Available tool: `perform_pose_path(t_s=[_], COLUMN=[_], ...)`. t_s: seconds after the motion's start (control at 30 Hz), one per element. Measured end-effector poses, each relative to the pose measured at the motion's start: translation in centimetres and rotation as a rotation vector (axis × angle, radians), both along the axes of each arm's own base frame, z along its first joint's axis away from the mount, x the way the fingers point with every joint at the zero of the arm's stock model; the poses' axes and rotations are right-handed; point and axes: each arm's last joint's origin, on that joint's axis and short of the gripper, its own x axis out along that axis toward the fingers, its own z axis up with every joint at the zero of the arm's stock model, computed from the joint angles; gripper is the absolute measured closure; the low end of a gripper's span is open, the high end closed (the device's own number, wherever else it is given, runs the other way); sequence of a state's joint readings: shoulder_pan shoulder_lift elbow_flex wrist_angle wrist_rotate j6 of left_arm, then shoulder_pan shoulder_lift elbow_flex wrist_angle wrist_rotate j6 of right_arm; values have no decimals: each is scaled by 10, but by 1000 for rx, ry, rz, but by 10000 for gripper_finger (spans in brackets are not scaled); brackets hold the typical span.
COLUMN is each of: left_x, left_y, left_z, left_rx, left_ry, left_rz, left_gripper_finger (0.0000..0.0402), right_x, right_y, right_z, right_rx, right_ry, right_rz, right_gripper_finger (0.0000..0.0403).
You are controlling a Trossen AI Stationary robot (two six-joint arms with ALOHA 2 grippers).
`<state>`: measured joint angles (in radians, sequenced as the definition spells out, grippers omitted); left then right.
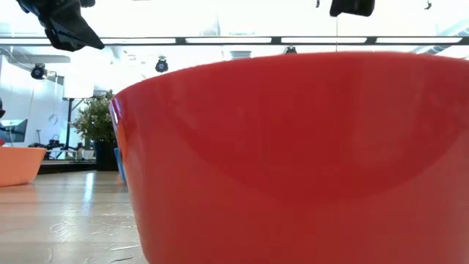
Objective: Pick & Place Mini bowls
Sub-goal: Put the middle orange bowl on the shelf
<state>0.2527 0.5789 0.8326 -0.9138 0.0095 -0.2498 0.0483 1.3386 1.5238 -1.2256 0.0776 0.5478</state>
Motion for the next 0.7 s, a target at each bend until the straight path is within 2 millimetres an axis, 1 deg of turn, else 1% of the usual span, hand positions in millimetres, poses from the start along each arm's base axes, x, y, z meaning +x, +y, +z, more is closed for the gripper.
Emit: perform_pose_path(t_s=[0.2,0.43,0.57,0.7], left_x=[0,0,0,0], left_y=[0,0,0,0], left_z=[0,0,0,0], left_rx=[15,24,29,29], left_ry=[4,7,9,9], left_rz=[-13,-21,-25,-24], left_gripper_finger=[402,402,402,402], right_x=[27,51,63,75], right_y=[1,2,0,-7], right_z=[-23,-49,-68,-92], right_rx=[22,68,82,74], right_ry=[98,197,284,376], right_rz=[-44,-139,-179,-203], right_gripper_finger=[352,285,252,234])
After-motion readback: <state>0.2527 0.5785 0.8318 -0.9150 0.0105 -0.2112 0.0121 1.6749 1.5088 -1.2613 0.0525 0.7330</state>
